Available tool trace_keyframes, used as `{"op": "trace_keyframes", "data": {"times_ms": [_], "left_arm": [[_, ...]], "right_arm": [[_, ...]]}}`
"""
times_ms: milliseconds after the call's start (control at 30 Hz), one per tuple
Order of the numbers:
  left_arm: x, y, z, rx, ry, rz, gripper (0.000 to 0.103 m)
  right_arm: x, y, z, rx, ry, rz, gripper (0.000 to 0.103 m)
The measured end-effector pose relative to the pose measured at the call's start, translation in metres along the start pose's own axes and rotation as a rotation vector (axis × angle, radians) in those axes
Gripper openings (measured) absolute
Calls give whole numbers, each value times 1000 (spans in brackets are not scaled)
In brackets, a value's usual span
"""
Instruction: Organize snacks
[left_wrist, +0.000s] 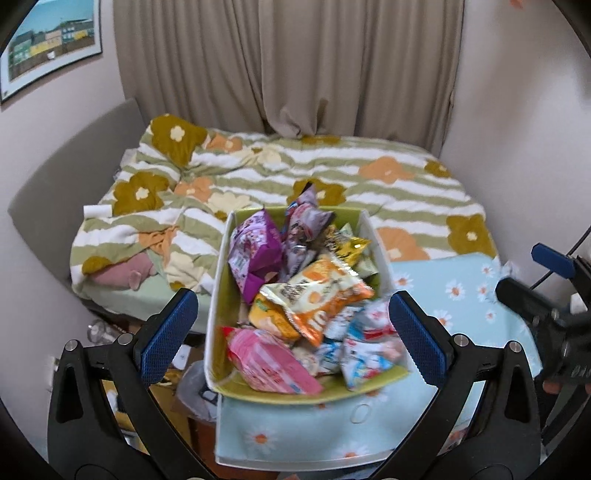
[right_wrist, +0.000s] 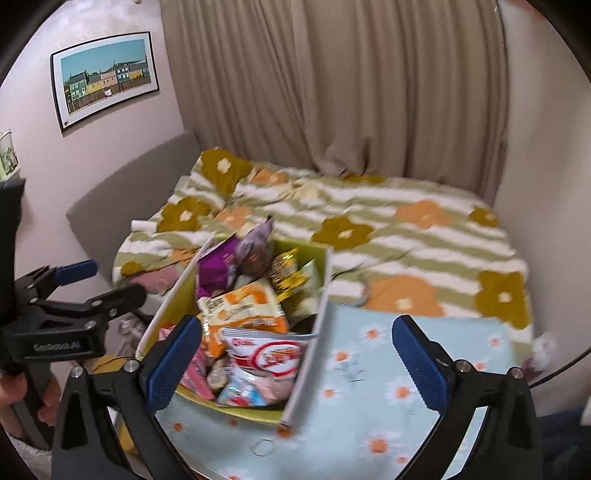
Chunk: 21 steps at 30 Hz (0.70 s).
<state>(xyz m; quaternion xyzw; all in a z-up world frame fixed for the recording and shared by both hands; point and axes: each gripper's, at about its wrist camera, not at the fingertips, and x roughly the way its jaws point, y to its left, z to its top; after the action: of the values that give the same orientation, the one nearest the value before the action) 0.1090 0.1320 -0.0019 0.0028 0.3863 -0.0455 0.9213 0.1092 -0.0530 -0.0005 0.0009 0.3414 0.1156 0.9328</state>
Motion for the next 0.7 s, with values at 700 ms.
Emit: {"op": "trace_keyframes", "data": {"times_ms": [700], "left_arm": [[-67,-63,-46,69,-153,37,103]], "right_arm": [[-69,-57,-47,98,-24,-149,102]]}}
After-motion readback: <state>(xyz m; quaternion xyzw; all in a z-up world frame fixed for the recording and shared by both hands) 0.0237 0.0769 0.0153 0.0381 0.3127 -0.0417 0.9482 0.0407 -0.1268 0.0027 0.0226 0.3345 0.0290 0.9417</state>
